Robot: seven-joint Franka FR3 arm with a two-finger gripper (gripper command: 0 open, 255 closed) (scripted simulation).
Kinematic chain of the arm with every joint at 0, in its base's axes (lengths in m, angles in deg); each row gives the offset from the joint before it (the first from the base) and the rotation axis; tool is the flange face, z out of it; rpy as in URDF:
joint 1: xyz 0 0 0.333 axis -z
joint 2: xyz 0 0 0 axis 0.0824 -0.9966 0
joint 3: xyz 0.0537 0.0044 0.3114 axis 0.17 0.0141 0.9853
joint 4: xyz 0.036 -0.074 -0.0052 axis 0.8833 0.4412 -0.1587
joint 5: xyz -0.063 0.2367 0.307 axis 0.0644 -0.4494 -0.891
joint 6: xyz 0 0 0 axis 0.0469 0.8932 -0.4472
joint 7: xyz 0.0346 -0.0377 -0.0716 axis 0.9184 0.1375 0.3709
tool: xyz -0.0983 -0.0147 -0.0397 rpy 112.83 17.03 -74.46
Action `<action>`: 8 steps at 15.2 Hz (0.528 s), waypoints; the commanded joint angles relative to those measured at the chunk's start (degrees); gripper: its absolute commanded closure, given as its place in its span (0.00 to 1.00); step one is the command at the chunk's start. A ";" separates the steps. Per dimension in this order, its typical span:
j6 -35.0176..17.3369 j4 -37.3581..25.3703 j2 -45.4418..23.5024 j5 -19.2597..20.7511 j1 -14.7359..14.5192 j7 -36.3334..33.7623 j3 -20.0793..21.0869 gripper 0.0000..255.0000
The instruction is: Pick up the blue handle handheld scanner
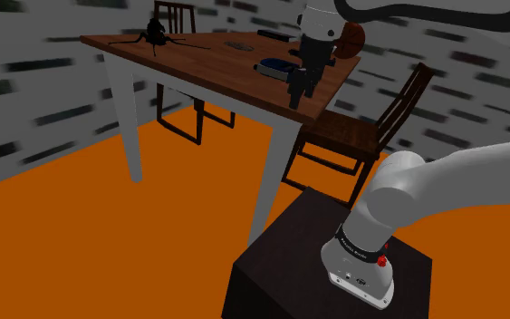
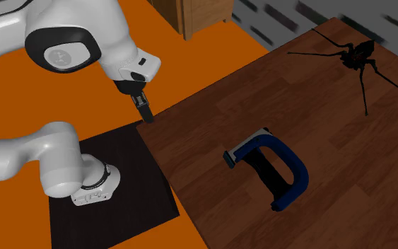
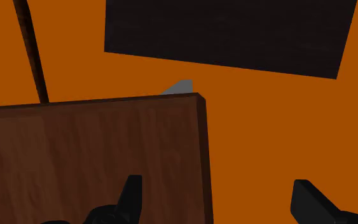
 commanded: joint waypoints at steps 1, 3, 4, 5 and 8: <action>0.00 0.00 0.00 0.00 0.00 0.00 0.00 0.00; -1.39 -2.26 -3.34 1.16 0.60 2.63 -2.20 0.00; -2.03 -3.50 -5.07 1.65 0.85 3.92 -3.27 0.00; -2.63 -4.82 -6.84 2.07 1.08 5.22 -4.31 0.00; -4.18 -9.20 -12.34 2.93 1.57 9.08 -7.30 0.00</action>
